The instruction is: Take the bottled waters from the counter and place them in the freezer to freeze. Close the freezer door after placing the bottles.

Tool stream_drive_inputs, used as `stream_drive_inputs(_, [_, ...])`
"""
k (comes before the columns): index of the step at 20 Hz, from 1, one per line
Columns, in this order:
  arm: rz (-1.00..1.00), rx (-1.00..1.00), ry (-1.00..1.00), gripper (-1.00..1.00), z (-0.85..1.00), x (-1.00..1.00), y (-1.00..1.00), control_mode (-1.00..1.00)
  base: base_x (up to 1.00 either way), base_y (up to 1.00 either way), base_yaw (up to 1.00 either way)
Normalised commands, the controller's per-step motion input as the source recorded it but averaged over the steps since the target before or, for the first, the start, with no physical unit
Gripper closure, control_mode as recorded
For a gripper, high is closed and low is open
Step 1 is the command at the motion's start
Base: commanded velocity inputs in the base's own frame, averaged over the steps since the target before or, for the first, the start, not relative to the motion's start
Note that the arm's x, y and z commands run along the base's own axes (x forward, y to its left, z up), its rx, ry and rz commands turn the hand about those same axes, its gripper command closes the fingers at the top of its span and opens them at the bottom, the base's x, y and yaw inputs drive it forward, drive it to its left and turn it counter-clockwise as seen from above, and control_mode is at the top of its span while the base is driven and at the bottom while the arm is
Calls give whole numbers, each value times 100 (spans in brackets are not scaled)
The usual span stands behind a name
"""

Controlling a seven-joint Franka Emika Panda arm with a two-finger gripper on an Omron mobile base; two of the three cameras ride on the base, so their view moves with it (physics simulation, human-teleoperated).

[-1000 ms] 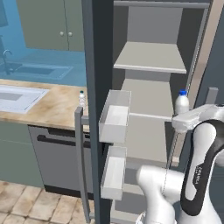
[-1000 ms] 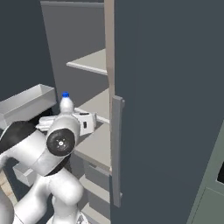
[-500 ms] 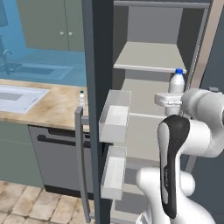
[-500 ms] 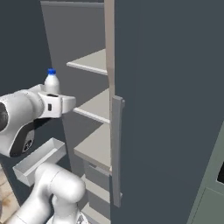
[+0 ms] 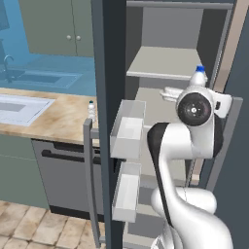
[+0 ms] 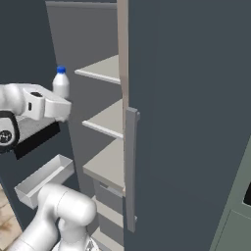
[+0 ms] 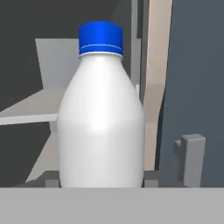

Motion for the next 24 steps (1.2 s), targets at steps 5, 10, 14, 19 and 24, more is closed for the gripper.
stream_drive_inputs(5, [-11, 3, 0, 100, 0, 0, -2, -100, 0, 0, 0])
stream_drive_inputs(10, [1, 0, -2, 100, 0, 19, 0, -100, 0, 0, 0])
stream_drive_inputs(14, [8, -11, -1, 100, 2, 23, 0, -100, 0, 0, 0])
stream_drive_inputs(19, [17, -18, -11, 100, 0, 35, -19, -100, 0, 0, 0])
stream_drive_inputs(24, [9, -19, -16, 100, 11, 12, -8, -100, 0, 0, 0])
